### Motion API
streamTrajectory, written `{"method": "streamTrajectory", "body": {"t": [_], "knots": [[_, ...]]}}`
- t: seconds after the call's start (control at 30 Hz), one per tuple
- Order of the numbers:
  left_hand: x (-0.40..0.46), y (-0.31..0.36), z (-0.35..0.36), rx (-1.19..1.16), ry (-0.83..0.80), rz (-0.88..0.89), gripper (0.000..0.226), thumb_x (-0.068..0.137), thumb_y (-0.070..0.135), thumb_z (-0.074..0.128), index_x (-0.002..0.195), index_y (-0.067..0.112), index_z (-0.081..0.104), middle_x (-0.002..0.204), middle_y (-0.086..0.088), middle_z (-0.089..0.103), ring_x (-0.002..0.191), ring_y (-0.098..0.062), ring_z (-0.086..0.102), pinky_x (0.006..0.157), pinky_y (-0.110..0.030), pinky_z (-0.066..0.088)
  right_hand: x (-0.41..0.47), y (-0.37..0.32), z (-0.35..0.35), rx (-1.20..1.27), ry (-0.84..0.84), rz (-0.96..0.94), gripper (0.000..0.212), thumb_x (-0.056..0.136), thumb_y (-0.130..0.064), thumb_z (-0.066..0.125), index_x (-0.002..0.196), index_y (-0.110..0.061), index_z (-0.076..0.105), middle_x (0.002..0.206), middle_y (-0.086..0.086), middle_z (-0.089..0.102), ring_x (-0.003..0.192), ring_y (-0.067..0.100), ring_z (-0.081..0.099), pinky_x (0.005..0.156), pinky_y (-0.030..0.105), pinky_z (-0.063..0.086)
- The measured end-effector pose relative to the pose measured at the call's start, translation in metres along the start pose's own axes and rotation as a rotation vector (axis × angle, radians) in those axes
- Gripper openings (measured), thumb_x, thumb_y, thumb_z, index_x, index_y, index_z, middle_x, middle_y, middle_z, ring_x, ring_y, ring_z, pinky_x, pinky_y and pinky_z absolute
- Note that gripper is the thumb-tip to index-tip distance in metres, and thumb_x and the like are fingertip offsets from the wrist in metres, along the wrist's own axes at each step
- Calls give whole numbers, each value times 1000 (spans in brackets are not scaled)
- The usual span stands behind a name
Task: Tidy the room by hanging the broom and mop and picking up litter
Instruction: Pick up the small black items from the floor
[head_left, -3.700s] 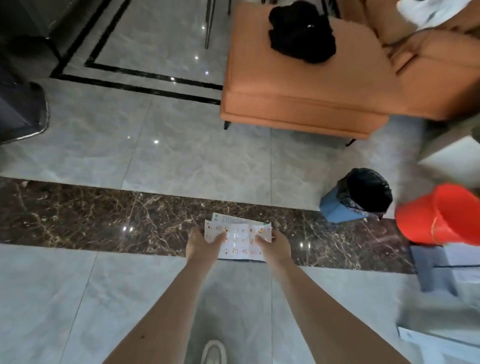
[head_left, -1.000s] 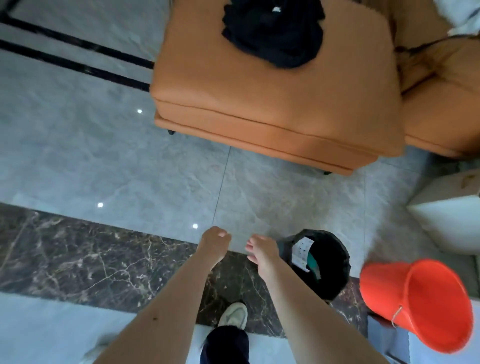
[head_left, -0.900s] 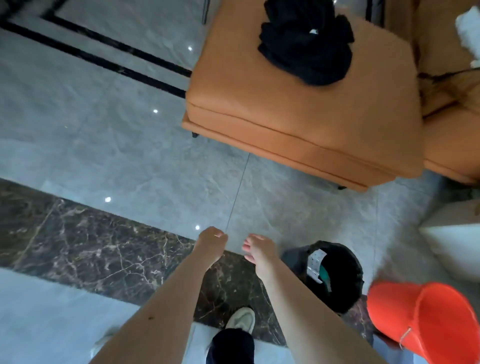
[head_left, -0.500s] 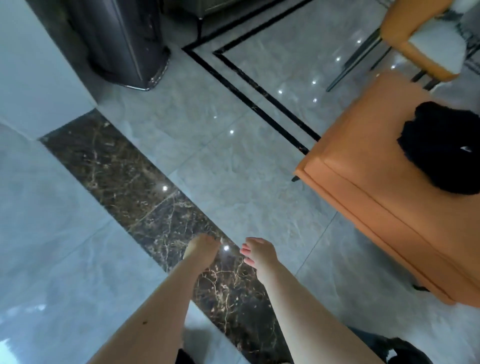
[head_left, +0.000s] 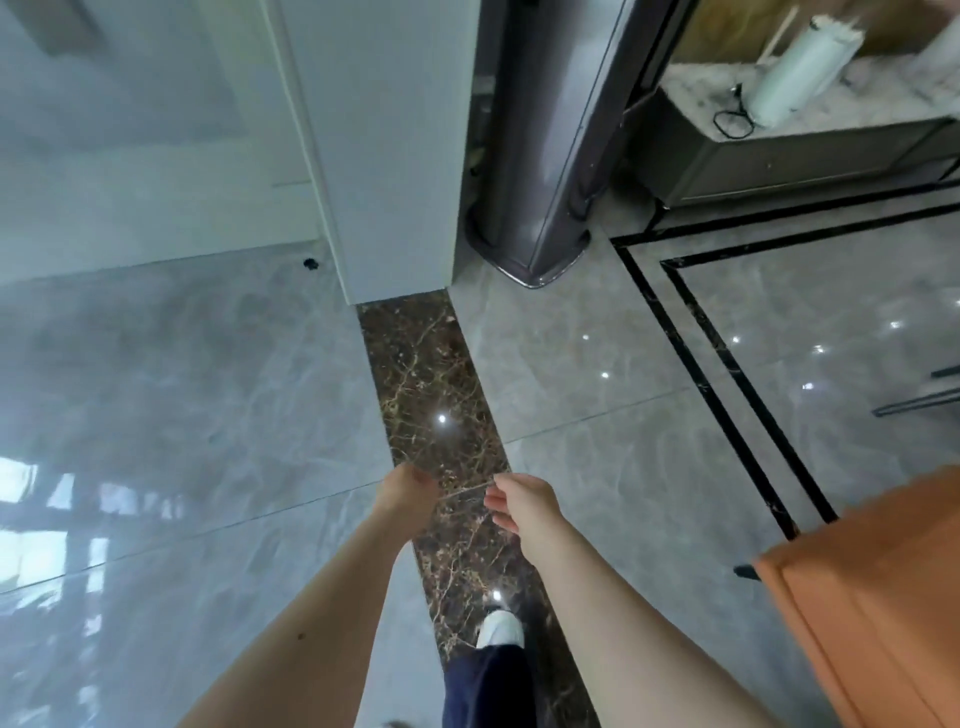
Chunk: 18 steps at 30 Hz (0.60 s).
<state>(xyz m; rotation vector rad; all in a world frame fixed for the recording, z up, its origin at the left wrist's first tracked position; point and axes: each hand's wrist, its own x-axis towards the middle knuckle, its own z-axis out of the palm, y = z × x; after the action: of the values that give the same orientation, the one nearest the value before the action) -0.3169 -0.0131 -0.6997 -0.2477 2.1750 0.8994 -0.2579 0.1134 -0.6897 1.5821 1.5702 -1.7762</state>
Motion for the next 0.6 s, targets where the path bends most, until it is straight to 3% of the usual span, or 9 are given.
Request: {"method": "streamTrajectory", "body": {"t": [0.17,0.27,0.4,0.6], "knots": [[8,58,-59,-129,121,-14,17,92,14,47,98,5,60,98,-17,64,102,-35,64,81,-40,53,-11,-90,32,-128,-102,-101,9,95,-12,49,93,-14,58,76,-2,62,74,12,62,67,25,51],[10,84,-86,-200,178,-19,13,92,14,48,97,9,59,92,-15,62,86,-31,62,67,-34,50,-17,-136,48,-229,-142,-148,9,95,-14,48,95,-14,58,76,-2,62,80,14,63,82,32,55],[9,104,-127,-358,270,-32,13,92,16,50,101,9,56,84,-9,60,77,-24,60,56,-26,44,-30,-187,75,-301,-172,-234,10,95,-16,51,92,-16,60,73,-3,62,68,10,61,65,24,52],[4,100,-194,-479,391,-27,27,92,16,52,114,2,58,110,-19,64,89,-29,62,63,-30,47,-60,-225,131,-410,-291,-305,22,96,-14,48,112,-6,62,84,4,62,79,15,61,63,25,49]]}}
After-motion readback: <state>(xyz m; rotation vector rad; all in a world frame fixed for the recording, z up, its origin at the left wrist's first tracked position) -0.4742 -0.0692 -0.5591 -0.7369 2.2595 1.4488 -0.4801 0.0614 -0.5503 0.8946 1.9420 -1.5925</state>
